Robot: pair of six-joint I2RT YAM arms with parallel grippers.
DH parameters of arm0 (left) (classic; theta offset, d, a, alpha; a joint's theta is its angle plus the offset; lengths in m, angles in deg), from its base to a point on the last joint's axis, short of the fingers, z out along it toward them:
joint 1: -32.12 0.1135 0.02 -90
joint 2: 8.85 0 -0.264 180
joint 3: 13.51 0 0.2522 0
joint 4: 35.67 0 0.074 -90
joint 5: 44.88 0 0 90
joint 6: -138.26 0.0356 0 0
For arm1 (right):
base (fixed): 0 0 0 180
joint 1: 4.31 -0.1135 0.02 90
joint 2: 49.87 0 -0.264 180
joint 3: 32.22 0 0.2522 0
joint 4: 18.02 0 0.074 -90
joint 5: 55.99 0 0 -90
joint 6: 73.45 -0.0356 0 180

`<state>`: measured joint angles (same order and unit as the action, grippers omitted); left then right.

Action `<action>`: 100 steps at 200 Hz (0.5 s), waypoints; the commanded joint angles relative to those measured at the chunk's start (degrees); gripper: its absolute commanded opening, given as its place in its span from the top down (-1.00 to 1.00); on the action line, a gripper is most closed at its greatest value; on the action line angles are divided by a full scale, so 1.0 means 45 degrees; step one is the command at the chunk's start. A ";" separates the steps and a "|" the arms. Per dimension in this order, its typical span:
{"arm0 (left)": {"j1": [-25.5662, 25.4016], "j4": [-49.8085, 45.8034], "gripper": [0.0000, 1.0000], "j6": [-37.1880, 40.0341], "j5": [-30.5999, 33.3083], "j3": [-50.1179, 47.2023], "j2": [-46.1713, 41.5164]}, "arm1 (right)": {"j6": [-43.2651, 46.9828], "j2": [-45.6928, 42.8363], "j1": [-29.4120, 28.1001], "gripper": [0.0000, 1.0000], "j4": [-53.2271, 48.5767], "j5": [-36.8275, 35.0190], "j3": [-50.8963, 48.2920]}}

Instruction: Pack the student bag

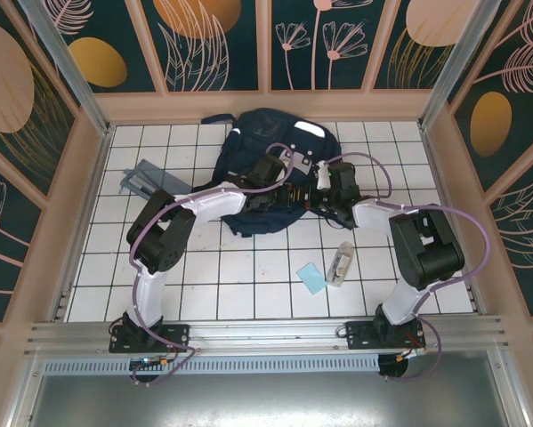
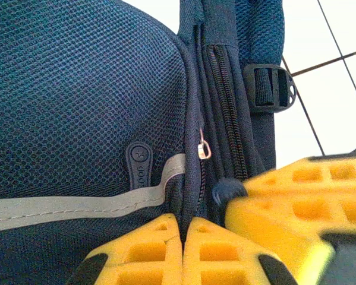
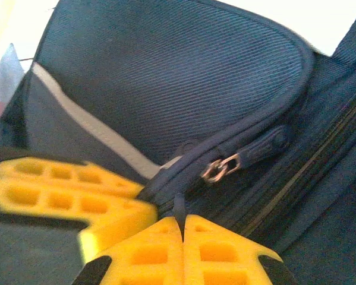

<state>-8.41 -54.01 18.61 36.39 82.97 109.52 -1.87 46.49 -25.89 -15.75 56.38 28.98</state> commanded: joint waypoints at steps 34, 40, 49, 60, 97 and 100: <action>0.0316 0.1857 1.00 -0.1030 -0.0241 0.1543 0.0622 | -0.1730 -0.1676 -0.0400 1.00 0.1388 0.0537 -0.1404; 0.0349 0.2074 1.00 -0.1289 -0.0532 0.1718 0.0804 | -0.1918 -0.1872 -0.0402 1.00 0.1592 0.0517 -0.1653; 0.0375 0.2426 1.00 -0.1748 -0.1002 0.2030 0.1066 | -0.2239 -0.2095 -0.0427 1.00 0.1963 0.0539 -0.2063; 0.0410 0.2910 1.00 -0.2321 -0.1677 0.2326 0.1352 | -0.2504 -0.2313 -0.0439 1.00 0.2328 0.0546 -0.2446; 0.0458 0.2104 -0.13 -0.2113 -0.2061 0.2930 0.0909 | -0.1413 -0.2383 -0.0112 1.00 0.1189 -0.0456 -0.2264; 0.0475 0.1925 -0.29 -0.1914 -0.1973 0.2940 0.0821 | -0.1315 -0.2379 -0.0036 1.00 0.1123 -0.0503 -0.2230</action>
<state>-7.10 -48.90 9.58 28.63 92.78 115.97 -10.26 37.28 -26.37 -9.02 54.54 18.41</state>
